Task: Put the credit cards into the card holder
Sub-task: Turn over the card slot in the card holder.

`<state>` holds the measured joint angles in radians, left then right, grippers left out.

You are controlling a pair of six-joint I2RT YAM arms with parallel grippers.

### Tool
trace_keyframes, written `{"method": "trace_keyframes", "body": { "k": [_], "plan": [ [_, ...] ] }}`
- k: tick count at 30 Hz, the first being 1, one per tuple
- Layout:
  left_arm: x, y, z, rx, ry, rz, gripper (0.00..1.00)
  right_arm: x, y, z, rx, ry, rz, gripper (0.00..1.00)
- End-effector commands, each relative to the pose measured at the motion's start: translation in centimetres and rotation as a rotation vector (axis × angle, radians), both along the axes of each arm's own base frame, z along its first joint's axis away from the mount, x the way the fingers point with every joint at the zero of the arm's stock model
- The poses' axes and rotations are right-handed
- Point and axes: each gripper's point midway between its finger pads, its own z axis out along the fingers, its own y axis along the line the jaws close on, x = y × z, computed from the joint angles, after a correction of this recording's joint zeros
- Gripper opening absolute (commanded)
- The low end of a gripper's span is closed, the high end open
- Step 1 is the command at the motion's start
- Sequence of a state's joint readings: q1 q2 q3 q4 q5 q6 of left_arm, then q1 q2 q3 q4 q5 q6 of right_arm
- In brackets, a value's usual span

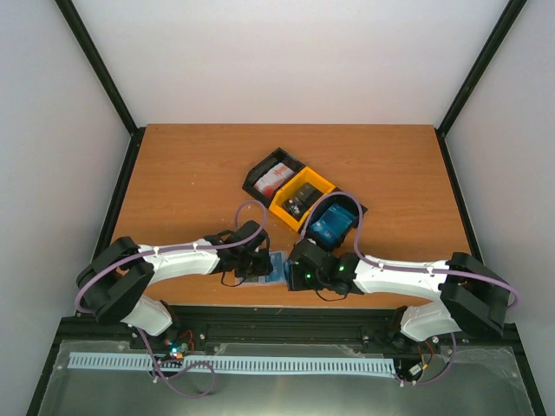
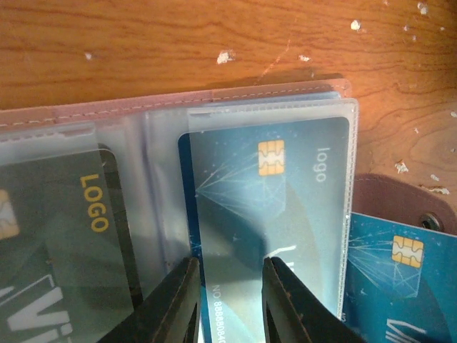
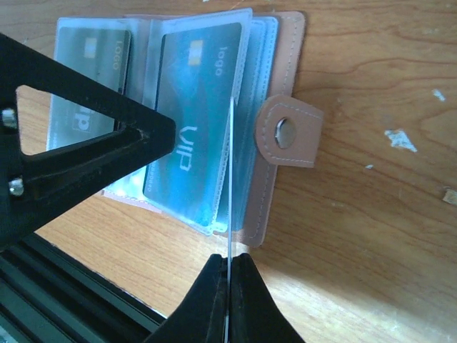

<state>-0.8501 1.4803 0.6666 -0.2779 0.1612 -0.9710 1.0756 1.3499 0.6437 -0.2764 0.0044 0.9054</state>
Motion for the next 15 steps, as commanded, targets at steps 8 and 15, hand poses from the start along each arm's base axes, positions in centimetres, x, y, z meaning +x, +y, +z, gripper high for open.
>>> {"method": "trace_keyframes", "body": {
  "k": [8,15],
  "plan": [
    [0.3,1.3,0.9,0.042,-0.05,0.032,0.3,0.0,1.8,1.7,0.106,-0.02,0.048,0.03],
    [1.7,4.1,4.0,0.113,-0.155,0.149,0.35,0.0,3.4,2.0,0.155,-0.012,0.09,0.03]
  ]
}}
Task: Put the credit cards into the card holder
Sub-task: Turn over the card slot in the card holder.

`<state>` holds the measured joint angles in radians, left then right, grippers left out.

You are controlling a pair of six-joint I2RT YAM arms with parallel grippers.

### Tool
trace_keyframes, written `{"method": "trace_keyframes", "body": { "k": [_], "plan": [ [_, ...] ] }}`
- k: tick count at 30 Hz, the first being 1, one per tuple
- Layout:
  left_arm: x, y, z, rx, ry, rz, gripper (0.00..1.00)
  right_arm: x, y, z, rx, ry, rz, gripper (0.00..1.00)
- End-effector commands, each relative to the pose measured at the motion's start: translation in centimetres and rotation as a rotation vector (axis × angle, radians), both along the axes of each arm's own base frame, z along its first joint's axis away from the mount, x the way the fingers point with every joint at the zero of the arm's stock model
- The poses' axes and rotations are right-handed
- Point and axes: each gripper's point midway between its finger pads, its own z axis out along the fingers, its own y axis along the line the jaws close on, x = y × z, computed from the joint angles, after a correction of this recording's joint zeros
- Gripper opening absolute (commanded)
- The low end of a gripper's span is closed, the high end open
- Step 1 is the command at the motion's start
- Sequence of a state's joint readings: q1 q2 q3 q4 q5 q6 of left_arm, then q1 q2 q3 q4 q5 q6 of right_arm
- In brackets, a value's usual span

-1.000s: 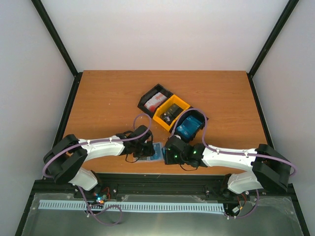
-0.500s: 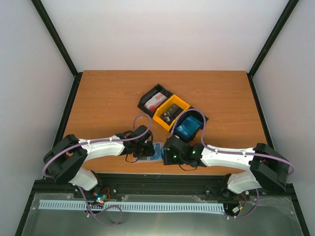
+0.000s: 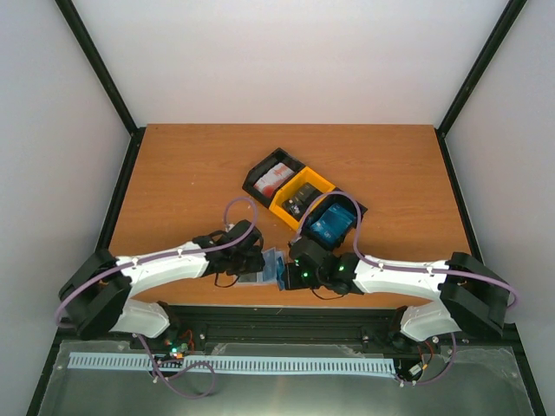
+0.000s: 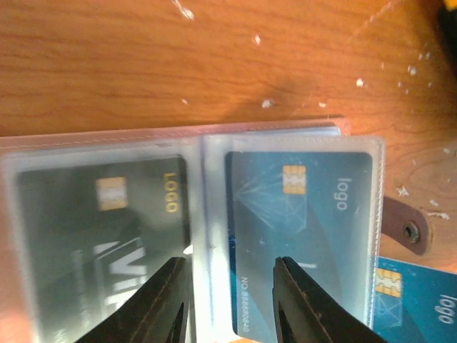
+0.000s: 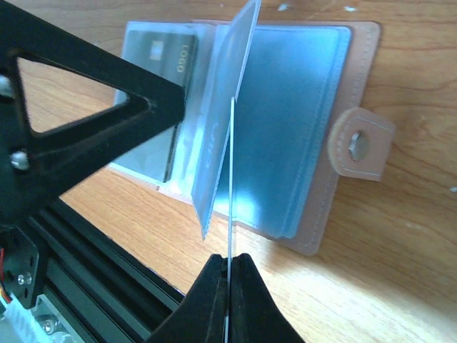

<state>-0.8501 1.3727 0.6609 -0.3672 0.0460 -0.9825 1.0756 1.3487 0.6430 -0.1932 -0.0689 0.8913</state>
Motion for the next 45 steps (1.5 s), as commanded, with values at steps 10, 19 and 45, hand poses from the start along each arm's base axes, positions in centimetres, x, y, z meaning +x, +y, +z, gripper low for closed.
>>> {"method": "trace_keyframes", "body": {
  "k": [10,19,45],
  "plan": [
    [1.4,5.4,5.8,0.062,-0.193,0.235,0.44,0.8,5.0,1.2,0.129,0.004,0.088,0.03],
    [1.1,5.9,6.0,0.042,-0.186,0.245,0.53,1.2,6.3,0.4,0.128,0.023,0.091,0.03],
    [-0.6,3.8,-2.1,0.046,0.06,0.09,0.08,1.5,4.7,0.2,0.065,-0.002,0.061,0.03]
  ]
}}
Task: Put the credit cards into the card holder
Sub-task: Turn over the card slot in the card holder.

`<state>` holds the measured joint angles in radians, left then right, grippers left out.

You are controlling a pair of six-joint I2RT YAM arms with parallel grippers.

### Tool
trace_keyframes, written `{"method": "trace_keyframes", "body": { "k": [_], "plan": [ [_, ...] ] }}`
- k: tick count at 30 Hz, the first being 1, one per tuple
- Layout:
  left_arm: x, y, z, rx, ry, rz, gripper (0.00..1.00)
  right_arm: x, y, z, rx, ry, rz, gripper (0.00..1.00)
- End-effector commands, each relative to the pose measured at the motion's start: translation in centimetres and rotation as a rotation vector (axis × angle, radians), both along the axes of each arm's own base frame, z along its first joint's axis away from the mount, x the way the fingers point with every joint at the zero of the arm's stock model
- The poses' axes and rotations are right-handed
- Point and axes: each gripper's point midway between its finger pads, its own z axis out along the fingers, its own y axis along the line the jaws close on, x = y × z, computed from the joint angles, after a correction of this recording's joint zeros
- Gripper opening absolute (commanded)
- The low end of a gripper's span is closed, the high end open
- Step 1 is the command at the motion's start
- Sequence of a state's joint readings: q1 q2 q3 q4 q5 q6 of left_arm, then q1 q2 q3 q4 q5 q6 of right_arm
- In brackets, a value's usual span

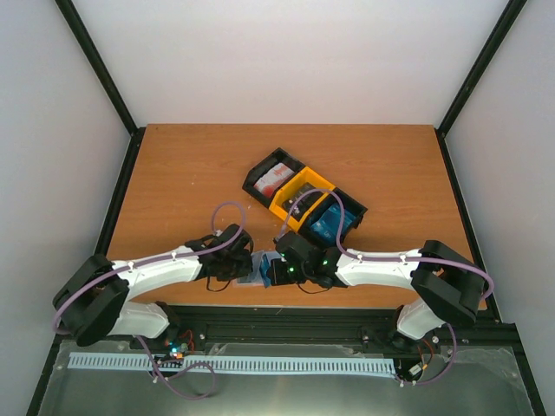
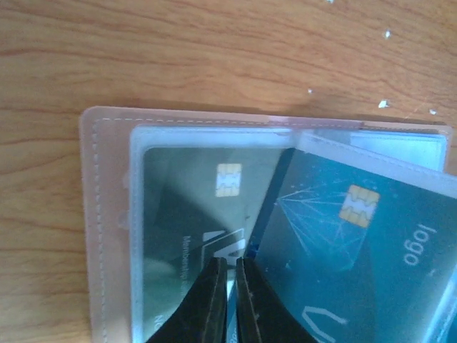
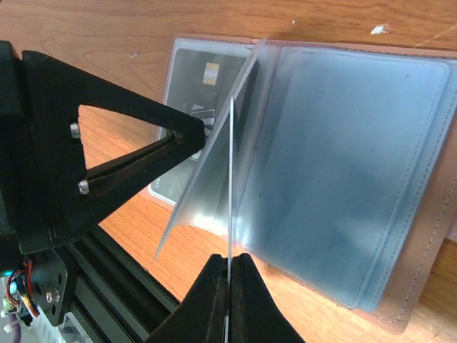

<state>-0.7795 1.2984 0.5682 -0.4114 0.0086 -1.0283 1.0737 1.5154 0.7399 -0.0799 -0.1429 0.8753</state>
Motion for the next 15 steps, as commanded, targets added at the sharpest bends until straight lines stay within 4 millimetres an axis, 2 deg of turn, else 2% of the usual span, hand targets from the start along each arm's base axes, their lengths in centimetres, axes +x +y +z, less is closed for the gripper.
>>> {"method": "trace_keyframes", "body": {
  "k": [1,4,10,13,15],
  "plan": [
    [-0.3,-0.8,-0.7,-0.019,0.034,-0.049,0.08,0.5,0.4,0.3,0.004,-0.02,0.005,0.03],
    [-0.5,-1.7,-0.6,-0.06,0.04,-0.092,0.07,0.4,0.4,0.3,0.005,-0.017,0.008,0.03],
    [-0.2,-3.2,0.9,-0.126,0.0,-0.161,0.11,0.6,-0.1,0.7,-0.002,-0.035,-0.006,0.03],
    [-0.1,-3.0,0.6,-0.104,0.004,-0.16,0.12,0.6,-0.1,0.7,-0.003,-0.036,-0.005,0.03],
    [0.0,-2.1,0.3,-0.058,0.011,-0.127,0.12,0.5,0.1,0.8,0.005,-0.035,0.003,0.03]
  ]
}}
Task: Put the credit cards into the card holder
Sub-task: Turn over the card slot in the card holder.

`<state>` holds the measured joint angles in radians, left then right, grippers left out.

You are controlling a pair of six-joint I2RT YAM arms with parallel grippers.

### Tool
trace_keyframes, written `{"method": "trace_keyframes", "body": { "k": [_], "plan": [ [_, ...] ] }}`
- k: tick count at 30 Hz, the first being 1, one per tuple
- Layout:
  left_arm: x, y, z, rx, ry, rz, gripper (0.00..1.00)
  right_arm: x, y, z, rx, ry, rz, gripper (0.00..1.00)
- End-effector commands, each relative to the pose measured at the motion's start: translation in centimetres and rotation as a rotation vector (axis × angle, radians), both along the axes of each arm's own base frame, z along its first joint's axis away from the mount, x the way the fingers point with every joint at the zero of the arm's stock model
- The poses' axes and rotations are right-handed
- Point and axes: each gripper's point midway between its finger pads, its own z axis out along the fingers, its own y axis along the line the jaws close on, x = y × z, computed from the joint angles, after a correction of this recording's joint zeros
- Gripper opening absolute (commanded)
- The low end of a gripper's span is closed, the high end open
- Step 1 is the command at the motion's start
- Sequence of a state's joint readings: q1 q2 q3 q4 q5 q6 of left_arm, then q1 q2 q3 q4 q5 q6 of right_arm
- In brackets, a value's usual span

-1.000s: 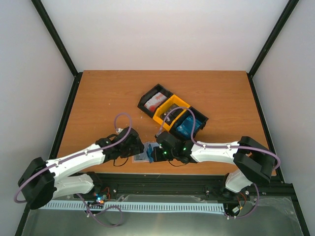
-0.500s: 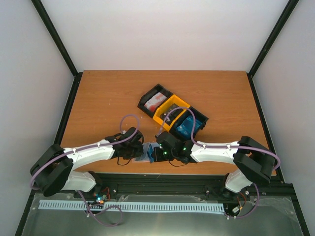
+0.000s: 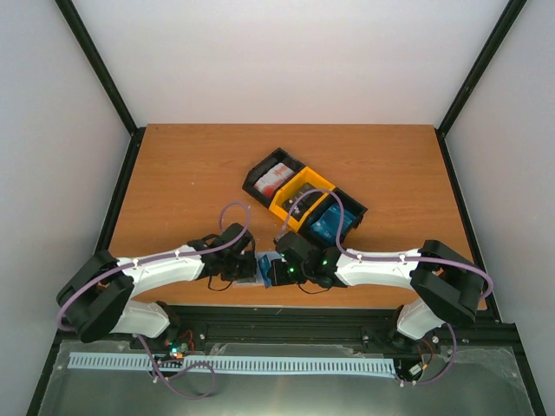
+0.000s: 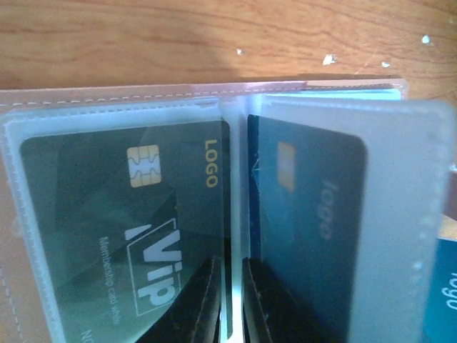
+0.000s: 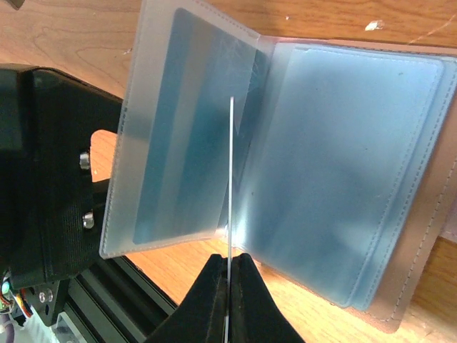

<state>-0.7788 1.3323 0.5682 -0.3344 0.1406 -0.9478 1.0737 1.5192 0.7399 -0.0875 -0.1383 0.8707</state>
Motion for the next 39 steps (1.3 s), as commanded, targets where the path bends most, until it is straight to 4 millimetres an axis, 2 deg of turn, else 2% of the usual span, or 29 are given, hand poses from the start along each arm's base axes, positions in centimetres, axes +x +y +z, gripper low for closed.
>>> {"method": "trace_keyframes", "body": {
  "k": [1,7,11,13,15,17,19,21,24,30,34,39],
  "plan": [
    [0.7,1.0,0.2,0.063,-0.017,0.03,0.12,0.5,0.4,1.1,0.021,-0.035,0.006,0.03],
    [1.5,5.9,2.2,0.223,-0.086,0.245,0.12,0.5,1.0,1.7,0.054,-0.039,0.017,0.03],
    [1.5,8.3,4.0,0.268,-0.136,0.342,0.13,1.5,-0.4,1.9,0.031,-0.069,-0.071,0.03],
    [1.5,8.9,4.8,0.258,-0.163,0.368,0.15,2.0,-1.3,2.3,0.025,-0.092,-0.123,0.03],
    [1.6,8.7,5.4,0.222,-0.184,0.368,0.21,2.3,-2.2,2.7,0.023,-0.112,-0.165,0.03],
    [1.7,7.7,5.8,0.158,-0.204,0.336,0.31,2.6,-2.8,3.2,0.033,-0.124,-0.201,0.03],
    [1.7,6.2,6.2,0.068,-0.222,0.279,0.5,2.7,-3.3,3.6,0.053,-0.133,-0.234,0.03],
    [1.4,5.1,6.1,-0.007,-0.215,0.242,0.61,2.8,-3.6,3.8,0.073,-0.134,-0.263,0.03],
    [0.9,4.4,5.6,-0.074,-0.193,0.225,0.69,2.8,-3.6,4.2,0.113,-0.135,-0.275,0.03],
    [0.1,3.4,4.4,-0.172,-0.161,0.176,0.72,2.5,-1.5,4.6,0.185,-0.107,-0.221,0.03],
    [-0.3,3.6,3.0,-0.167,-0.131,0.182,0.71,2.5,-0.1,4.3,0.238,-0.071,-0.214,0.03],
    [-0.5,4.0,1.7,-0.147,-0.115,0.182,0.64,2.6,1.0,3.2,0.262,-0.036,-0.226,0.03]
  ]
}}
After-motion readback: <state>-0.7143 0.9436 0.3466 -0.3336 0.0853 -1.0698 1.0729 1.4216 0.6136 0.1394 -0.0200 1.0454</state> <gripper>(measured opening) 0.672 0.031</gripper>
